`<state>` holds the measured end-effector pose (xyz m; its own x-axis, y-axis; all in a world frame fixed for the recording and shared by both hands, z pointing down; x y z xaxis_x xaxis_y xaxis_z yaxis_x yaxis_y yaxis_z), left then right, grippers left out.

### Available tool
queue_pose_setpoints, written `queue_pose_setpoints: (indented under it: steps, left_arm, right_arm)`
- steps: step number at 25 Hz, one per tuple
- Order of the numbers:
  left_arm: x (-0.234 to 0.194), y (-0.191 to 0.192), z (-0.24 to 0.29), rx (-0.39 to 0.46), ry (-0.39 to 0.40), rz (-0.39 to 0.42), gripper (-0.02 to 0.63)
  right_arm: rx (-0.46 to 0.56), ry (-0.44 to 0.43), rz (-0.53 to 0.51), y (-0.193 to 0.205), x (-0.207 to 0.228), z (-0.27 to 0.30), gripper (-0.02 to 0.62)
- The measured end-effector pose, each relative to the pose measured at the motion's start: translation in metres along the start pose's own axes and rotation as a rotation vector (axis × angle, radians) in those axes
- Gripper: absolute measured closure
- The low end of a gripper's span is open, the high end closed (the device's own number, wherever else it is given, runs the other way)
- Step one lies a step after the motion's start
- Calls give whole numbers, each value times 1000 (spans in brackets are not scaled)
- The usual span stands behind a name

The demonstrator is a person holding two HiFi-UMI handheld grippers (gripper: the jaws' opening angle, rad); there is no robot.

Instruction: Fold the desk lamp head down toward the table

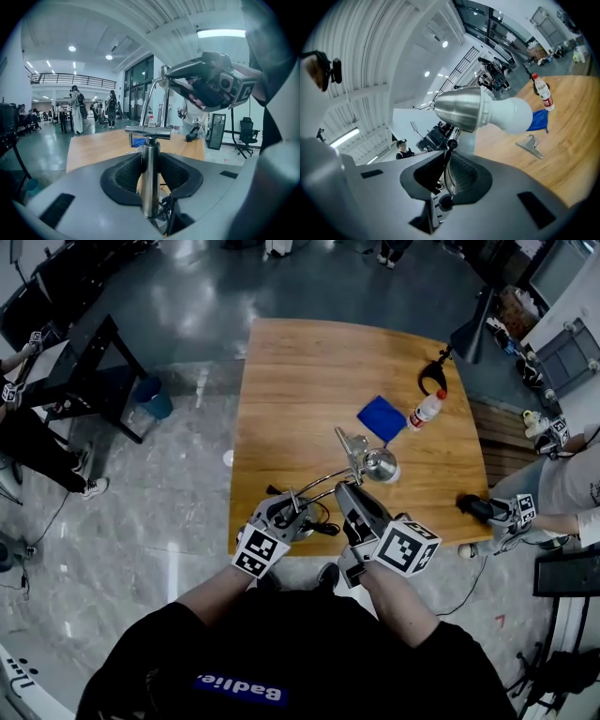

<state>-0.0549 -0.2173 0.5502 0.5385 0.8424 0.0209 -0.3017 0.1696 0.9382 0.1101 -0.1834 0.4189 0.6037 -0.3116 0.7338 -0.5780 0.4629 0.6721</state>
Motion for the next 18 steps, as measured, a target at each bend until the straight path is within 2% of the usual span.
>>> queue_pose_setpoints:
  steps: [11, 16, 18]
  left_arm:
    - [-1, 0, -1, -12, -11, -24, 477]
    - [-3, 1, -1, -15, -23, -20, 477]
    - [-3, 0, -2, -20, -22, -15, 477]
  right_arm:
    - [76, -71, 266, 7, 42, -9, 551]
    - [112, -70, 511, 29, 87, -15, 545]
    - [113, -81, 573, 39, 102, -15, 533]
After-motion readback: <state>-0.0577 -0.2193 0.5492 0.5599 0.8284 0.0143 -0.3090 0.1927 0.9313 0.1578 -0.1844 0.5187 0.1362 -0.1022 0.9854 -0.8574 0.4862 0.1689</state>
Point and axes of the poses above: the fingertips, and each gripper's own axes: z forward along the fingers, x to its right, y out of its underside, the point moved 8 cm from there along -z, backward along the fingers, and after that the axes turned 6 degrees about -y, right-handed, at the moved point
